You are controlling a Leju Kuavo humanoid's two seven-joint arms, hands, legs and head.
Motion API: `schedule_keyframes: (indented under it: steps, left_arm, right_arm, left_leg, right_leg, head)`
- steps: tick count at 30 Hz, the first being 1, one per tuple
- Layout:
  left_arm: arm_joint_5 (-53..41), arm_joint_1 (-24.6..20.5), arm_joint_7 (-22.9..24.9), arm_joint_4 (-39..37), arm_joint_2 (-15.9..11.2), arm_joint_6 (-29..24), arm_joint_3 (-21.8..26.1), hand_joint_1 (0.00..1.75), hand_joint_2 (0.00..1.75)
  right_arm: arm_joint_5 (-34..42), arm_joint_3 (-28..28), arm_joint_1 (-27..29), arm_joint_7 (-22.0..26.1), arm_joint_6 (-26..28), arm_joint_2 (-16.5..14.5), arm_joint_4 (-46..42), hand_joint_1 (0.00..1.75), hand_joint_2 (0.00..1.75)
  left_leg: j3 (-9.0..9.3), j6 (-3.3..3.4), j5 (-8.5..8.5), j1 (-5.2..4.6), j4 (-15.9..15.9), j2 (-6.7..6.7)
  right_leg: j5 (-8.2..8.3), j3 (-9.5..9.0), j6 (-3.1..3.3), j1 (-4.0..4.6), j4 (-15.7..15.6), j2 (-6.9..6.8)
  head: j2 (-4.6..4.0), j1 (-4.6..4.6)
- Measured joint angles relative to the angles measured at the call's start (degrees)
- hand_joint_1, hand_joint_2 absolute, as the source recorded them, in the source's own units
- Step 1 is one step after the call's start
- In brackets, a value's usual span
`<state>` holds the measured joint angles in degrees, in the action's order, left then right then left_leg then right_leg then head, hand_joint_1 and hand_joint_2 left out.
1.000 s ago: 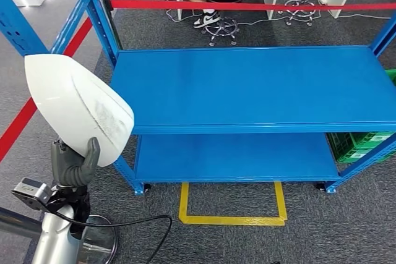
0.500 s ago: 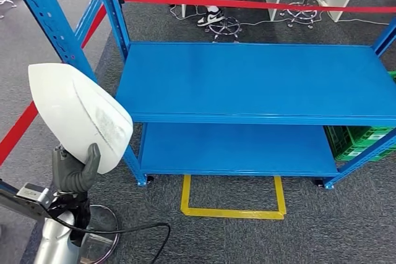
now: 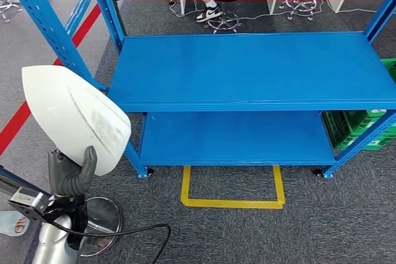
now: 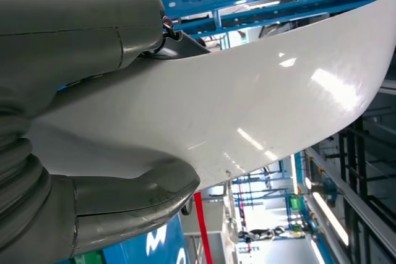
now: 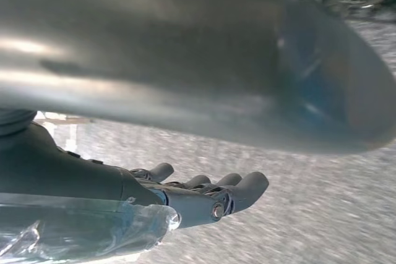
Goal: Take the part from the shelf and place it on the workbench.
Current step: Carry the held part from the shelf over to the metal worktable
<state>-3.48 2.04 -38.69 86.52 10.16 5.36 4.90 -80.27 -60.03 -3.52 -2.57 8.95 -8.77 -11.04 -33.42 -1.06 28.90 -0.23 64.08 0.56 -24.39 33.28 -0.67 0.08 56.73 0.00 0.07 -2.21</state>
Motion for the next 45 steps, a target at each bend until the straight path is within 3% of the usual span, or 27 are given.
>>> schedule_keyframes:
  steps: [2, 3, 6, 8, 10, 12, 13, 15, 17, 18, 21, 22, 24, 26, 27, 28, 29, 31, 33, 36, 37, 39, 41, 42, 43, 44, 45]
  left_arm:
    - [-0.01, -0.38, 0.00, -0.01, 0.09, 0.44, -0.05, 1.75, 1.75]
    - [0.05, -0.51, 0.00, -0.01, 0.11, 0.60, -0.08, 1.75, 1.75]
    - [0.22, -0.22, 0.00, -0.01, 0.09, 1.14, -0.05, 1.75, 1.75]
    - [-0.01, 0.00, 0.00, -0.01, 0.10, 1.67, -0.07, 1.75, 1.75]
    - [-0.40, 0.05, 0.00, -0.11, 0.11, 2.24, -0.11, 1.75, 1.75]
    - [-0.74, 0.14, 0.00, -0.39, 0.12, 2.71, -0.20, 1.75, 1.75]
    - [-0.80, 0.20, 0.00, -0.55, 0.12, 2.83, -0.25, 1.75, 1.75]
    - [-0.81, 0.26, 0.00, -0.73, 0.12, 2.93, -0.30, 1.75, 1.75]
    - [-0.81, 0.22, 0.00, -0.78, 0.11, 2.96, -0.32, 1.75, 1.75]
    - [-0.81, 0.21, 0.00, -0.79, 0.11, 2.96, -0.36, 1.75, 1.75]
    - [-0.75, 0.33, 0.00, -0.84, 0.13, 2.85, -0.48, 1.75, 1.75]
    - [-0.68, 0.36, 0.00, -0.84, 0.13, 2.77, -0.49, 1.75, 1.75]
    - [-0.52, 0.43, 0.00, -0.84, 0.19, 2.44, -0.50, 1.75, 1.75]
    - [-0.46, 0.68, 0.00, -0.84, 0.36, 1.94, -0.52, 1.75, 1.75]
    - [-0.55, 0.90, 0.00, -0.84, 0.43, 1.63, -0.55, 1.75, 1.75]
    - [-0.72, 1.12, 0.00, -0.82, 0.48, 1.31, -0.58, 1.75, 1.75]
    - [-0.90, 1.32, 0.00, -0.72, 0.49, 0.98, -0.62, 1.75, 1.75]
    - [-1.06, 1.56, 0.00, -0.15, 0.48, 0.42, -0.64, 1.75, 1.75]
    - [-0.79, 1.68, 0.00, 0.61, 0.46, 0.20, -0.62, 1.75, 1.75]
    - [-0.92, 2.52, 0.00, 1.25, 0.38, 0.13, -0.46, 1.75, 1.75]
    - [-1.06, 2.85, 0.00, 1.40, 0.36, 0.15, -0.42, 1.75, 1.75]
    - [-1.25, 3.23, 0.00, 1.68, 0.37, 0.27, -0.35, 1.75, 1.75]
    - [-1.55, 3.59, 0.00, 1.84, 0.37, 0.47, -0.28, 1.75, 1.75]
    - [-1.71, 3.80, 0.00, 1.87, 0.37, 0.62, -0.25, 1.75, 1.75]
    - [-1.80, 4.03, 0.00, 1.92, 0.36, 0.85, -0.20, 1.75, 1.75]
    - [-1.73, 4.23, 0.00, 2.03, 0.33, 1.11, -0.12, 1.75, 1.75]
    - [-1.51, 4.38, 0.00, 2.22, 0.30, 1.37, -0.01, 1.75, 1.75]
  right_arm:
    - [0.94, -0.08, -0.05, -0.24, 0.71, 0.04, -0.01, 0.00, 0.00]
    - [2.00, -0.31, -0.09, 0.36, 1.36, 0.06, -0.01, 0.00, 0.00]
    - [5.47, -1.98, -0.10, 3.75, 2.16, 0.33, -0.03, 0.00, 0.00]
    - [5.97, -2.80, 0.00, 5.26, 2.01, 0.58, -0.04, 0.00, 0.00]
    - [5.89, -3.17, 0.02, 5.65, 2.41, 0.62, -0.04, 0.00, 0.00]
    - [5.97, -3.56, -0.02, 5.79, 2.83, 0.62, -0.04, 0.00, 0.00]
    - [6.03, -3.76, -0.02, 5.82, 2.93, 0.64, -0.05, 0.00, 0.00]
    - [6.08, -4.08, -0.08, 5.86, 3.00, 0.68, -0.10, 0.00, 0.00]
    - [6.08, -4.24, -0.27, 5.94, 3.02, 0.68, -0.13, 0.00, 0.00]
    - [6.08, -4.30, -0.34, 5.95, 3.04, 0.67, -0.13, 0.00, 0.00]
    - [6.17, -4.40, -0.30, 5.05, 3.04, 0.67, -0.13, 0.00, 0.00]
    - [6.21, -4.43, -0.32, 4.27, 3.03, 0.67, -0.14, 0.00, 0.00]
    - [6.19, -4.52, -0.41, 2.51, 2.96, 0.68, -0.15, 0.00, 0.00]
    - [6.02, -4.66, -0.40, 1.41, 2.57, 0.67, -0.15, 0.00, 0.00]
    - [5.91, -4.72, -0.34, 1.53, 2.07, 0.63, -0.15, 0.00, 0.00]
    - [5.83, -4.76, -0.29, 2.21, 1.35, 0.60, -0.15, 0.00, 0.00]
    - [5.77, -4.78, -0.27, 3.56, 0.48, 0.55, -0.15, 0.00, 0.00]
    - [5.64, -4.80, -0.33, 7.07, -1.01, 0.37, -0.15, 0.00, 0.00]
    - [5.19, -4.77, -0.42, 9.76, -1.77, 0.15, -0.15, 0.00, 0.00]
    - [4.00, -4.54, -0.40, 11.35, -2.58, 0.05, -0.15, 0.00, 0.00]
    - [3.61, -4.39, -0.35, 11.29, -2.85, 0.05, -0.15, 0.00, 0.00]
    - [2.97, -4.07, -0.31, 10.61, -3.33, 0.05, -0.15, 0.00, 0.00]
    - [2.63, -3.83, -0.34, 9.88, -3.62, 0.05, -0.15, 0.00, 0.00]
    - [2.60, -3.76, -0.35, 9.55, -3.68, 0.06, -0.15, 0.00, 0.00]
    - [2.70, -3.73, -0.36, 9.27, -3.71, 0.09, -0.15, 0.00, 0.00]
    - [2.97, -3.72, -0.36, 9.02, -3.72, 0.14, -0.16, 0.00, 0.00]
    - [3.59, -3.75, -0.40, 8.94, -3.70, 0.20, -0.16, 0.00, 0.00]
  left_leg:
    - [4.26, 0.57, -1.57, -0.21, -7.04, -0.01]
    - [5.11, 0.75, -1.59, -0.30, -8.74, 0.00]
    - [4.68, 1.38, -1.92, -0.15, -9.72, -0.03]
    - [4.10, 2.03, -2.63, 0.14, -9.96, -0.10]
    - [3.40, 2.28, -3.24, 0.15, -9.93, -0.14]
    - [2.68, 2.19, -3.81, 0.15, -9.83, -0.17]
    - [2.36, 2.09, -4.04, 0.19, -9.74, -0.17]
    - [1.82, 1.78, -4.33, 0.28, -9.36, -0.15]
    - [1.19, 1.28, -4.51, 0.11, -8.66, -0.08]
    - [0.89, 0.99, -4.67, 0.00, -8.42, -0.06]
    - [0.15, 0.15, -4.90, 0.01, -8.09, -0.04]
    - [-0.34, -0.14, -4.00, 0.06, -7.18, -0.05]
    - [-2.60, -0.67, -0.10, 0.16, -1.95, -0.08]
    - [-5.57, -0.89, 3.90, 0.21, 5.65, -0.08]
    - [-6.23, -0.86, 4.62, 0.21, 7.83, -0.08]
    - [-5.86, -0.73, 4.26, 0.20, 7.97, -0.09]
    - [-4.35, -0.52, 2.96, 0.19, 5.89, -0.09]
    - [0.48, 0.09, -0.29, 0.06, -1.78, -0.09]
    - [3.53, 0.57, -1.63, -0.11, -7.34, -0.06]
    - [3.33, 1.20, -2.18, -0.22, -8.60, -0.01]
    - [3.09, 1.50, -2.57, -0.15, -8.72, -0.05]
    - [2.40, 2.06, -3.42, 0.08, -8.92, -0.20]
    - [1.44, 2.37, -4.22, 0.06, -8.86, -0.27]
    - [0.91, 2.38, -4.64, 0.05, -8.81, -0.31]
    - [0.37, 2.32, -5.03, 0.05, -8.76, -0.34]
    - [-0.17, 2.21, -5.45, 0.07, -8.70, -0.35]
    - [-0.71, 2.04, -5.88, 0.11, -8.64, -0.33]
  right_leg:
    - [0.52, 0.42, -0.42, 0.18, 0.07, 0.02]
    - [0.82, 0.66, -0.71, 0.22, 0.10, 0.01]
    - [1.06, 1.59, -1.73, 0.16, 0.48, 0.03]
    - [-1.78, 3.22, -2.34, 0.09, 4.01, 0.08]
    - [-6.29, 6.01, -2.84, -0.05, 11.78, 0.09]
    - [-8.27, 7.29, -3.16, -0.14, 16.85, 0.08]
    - [-7.68, 6.33, -3.25, -0.19, 16.08, 0.08]
    - [-4.79, 1.52, -3.47, -0.43, 8.55, 0.11]
    - [-3.03, -2.40, -3.15, -0.58, 1.76, 0.49]
    - [-2.90, -3.01, -2.81, -0.56, 0.48, 0.68]
    - [-2.39, -2.27, -1.43, -0.43, 0.84, 0.75]
    - [-2.11, -1.98, -0.93, -0.48, 0.85, 0.69]
    - [-1.52, -1.24, -0.08, -0.57, 0.80, 0.57]
    - [-0.99, -0.41, 0.25, -0.50, 0.84, 0.48]
    - [-0.73, -0.05, 0.25, -0.46, 0.86, 0.43]
    - [-0.47, 0.27, 0.21, -0.41, 0.87, 0.41]
    - [-0.21, 0.52, 0.13, -0.37, 0.88, 0.41]
    - [0.19, 0.83, -0.15, -0.25, 0.92, 0.47]
    - [0.61, 1.28, -0.66, -0.08, 1.12, 0.45]
    - [1.21, 2.04, -1.74, -0.17, 1.21, 0.31]
    - [0.50, 2.39, -2.05, -0.22, 1.71, 0.30]
    - [-3.57, 3.98, -2.58, -0.31, 6.12, 0.31]
    - [-8.50, 6.08, -2.99, -0.37, 13.79, 0.31]
    - [-9.72, 6.50, -3.12, -0.39, 16.60, 0.31]
    - [-9.71, 5.99, -3.21, -0.40, 17.42, 0.30]
    - [-8.68, 4.40, -3.25, -0.43, 16.01, 0.30]
    - [-7.15, 1.83, -3.26, -0.49, 12.66, 0.31]
  head:
    - [0.00, 0.05]
    - [0.00, 0.04]
    - [0.00, -0.05]
    - [0.00, 0.21]
    - [0.00, 0.48]
    - [0.00, 0.46]
    - [0.00, 0.47]
    - [0.00, 0.48]
    - [0.00, 0.47]
    - [0.00, 0.46]
    - [0.00, 0.43]
    - [0.00, 0.37]
    - [0.00, 0.24]
    - [0.00, 0.19]
    - [0.00, 0.19]
    - [0.00, 0.19]
    - [0.00, 0.18]
    - [0.00, 0.16]
    - [0.00, 0.19]
    - [0.00, 0.16]
    - [0.00, 0.22]
    - [0.00, 0.48]
    - [0.00, 0.68]
    - [0.00, 0.66]
    - [0.00, 0.67]
    - [0.00, 0.67]
    - [0.00, 0.67]
